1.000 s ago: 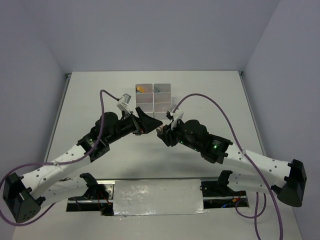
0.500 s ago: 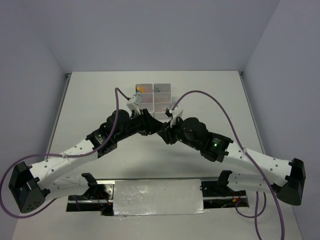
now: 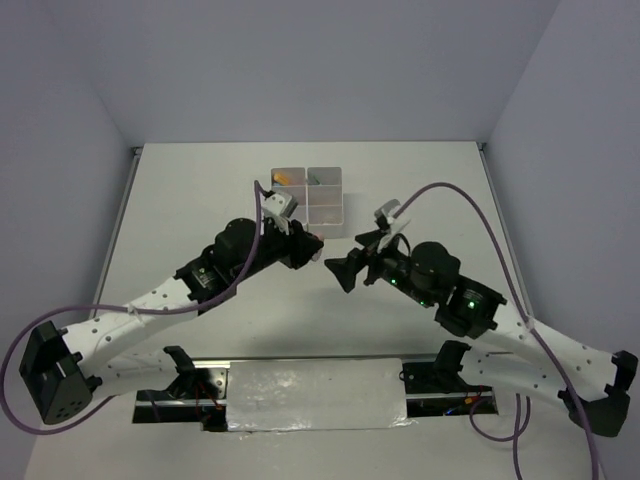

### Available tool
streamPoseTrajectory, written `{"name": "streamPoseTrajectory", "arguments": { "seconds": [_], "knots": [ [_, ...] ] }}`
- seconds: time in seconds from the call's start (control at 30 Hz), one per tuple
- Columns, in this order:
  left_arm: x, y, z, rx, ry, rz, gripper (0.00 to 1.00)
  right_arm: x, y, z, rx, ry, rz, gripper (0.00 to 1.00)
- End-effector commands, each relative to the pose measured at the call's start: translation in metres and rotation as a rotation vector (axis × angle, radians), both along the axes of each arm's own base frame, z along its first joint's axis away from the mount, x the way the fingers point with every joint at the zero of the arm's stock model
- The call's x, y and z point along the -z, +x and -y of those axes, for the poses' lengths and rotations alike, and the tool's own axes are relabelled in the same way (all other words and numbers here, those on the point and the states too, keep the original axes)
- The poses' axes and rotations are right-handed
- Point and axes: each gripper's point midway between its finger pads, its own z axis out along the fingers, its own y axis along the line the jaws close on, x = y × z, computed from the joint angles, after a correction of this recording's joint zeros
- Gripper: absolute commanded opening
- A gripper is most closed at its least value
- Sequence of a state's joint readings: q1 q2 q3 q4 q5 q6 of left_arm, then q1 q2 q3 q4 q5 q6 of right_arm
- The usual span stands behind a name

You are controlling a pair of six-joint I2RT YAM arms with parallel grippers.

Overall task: Sort the stationery into containers
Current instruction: Place the stapler at the center of the board.

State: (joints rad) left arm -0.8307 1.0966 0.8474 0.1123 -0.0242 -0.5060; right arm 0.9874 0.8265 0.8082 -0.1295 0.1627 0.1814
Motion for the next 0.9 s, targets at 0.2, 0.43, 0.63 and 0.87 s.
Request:
{"name": "streamPoseTrajectory", "arguments": {
  "seconds": [0.2, 0.43, 0.63, 0.87],
  "knots": [
    [-0.027, 0.078, -0.032, 0.1, 0.091, 0.596, 0.0, -0.033, -0.024, 0.073, 0.116, 0.115, 0.059, 1.0],
    [-0.01, 0.131, -0.019, 0.247, 0.194, 0.651, 0.07, -0.037, -0.036, 0.084, 0.086, 0.092, 0.075, 1.0],
    [0.0, 0.135, -0.021, 0.269, 0.237, 0.688, 0.03, -0.053, -0.038, 0.093, 0.091, 0.052, 0.099, 1.0],
    [0.04, 0.154, -0.029, 0.26, 0.318, 0.649, 0.02, -0.058, -0.04, 0.092, 0.077, 0.054, 0.112, 1.0]
  ]
}}
